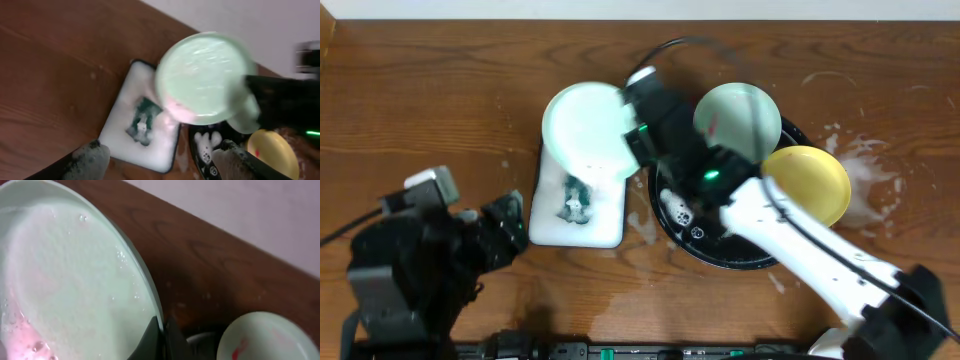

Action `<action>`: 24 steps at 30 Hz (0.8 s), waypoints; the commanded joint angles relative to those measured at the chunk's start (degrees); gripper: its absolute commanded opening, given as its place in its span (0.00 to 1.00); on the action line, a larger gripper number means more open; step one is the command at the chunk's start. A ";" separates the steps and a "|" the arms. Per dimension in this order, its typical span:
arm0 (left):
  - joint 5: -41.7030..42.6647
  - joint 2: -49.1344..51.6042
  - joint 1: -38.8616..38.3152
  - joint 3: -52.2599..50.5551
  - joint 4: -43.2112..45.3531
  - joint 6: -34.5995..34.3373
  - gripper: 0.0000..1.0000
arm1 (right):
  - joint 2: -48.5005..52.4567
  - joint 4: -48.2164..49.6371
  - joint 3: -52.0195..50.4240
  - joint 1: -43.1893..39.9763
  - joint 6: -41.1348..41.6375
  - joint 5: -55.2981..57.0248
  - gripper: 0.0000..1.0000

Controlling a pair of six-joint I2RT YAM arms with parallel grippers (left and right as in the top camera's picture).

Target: Clean dirty plates on tray and stack at the side

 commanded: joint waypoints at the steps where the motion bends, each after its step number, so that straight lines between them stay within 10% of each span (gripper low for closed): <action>1: 0.68 -0.85 0.28 1.11 -0.28 0.74 0.76 | 0.92 2.60 0.72 3.48 -7.72 15.26 0.01; 24: 0.28 0.87 0.28 1.09 -0.44 0.72 0.76 | 0.52 16.85 0.72 16.41 -30.99 40.26 0.01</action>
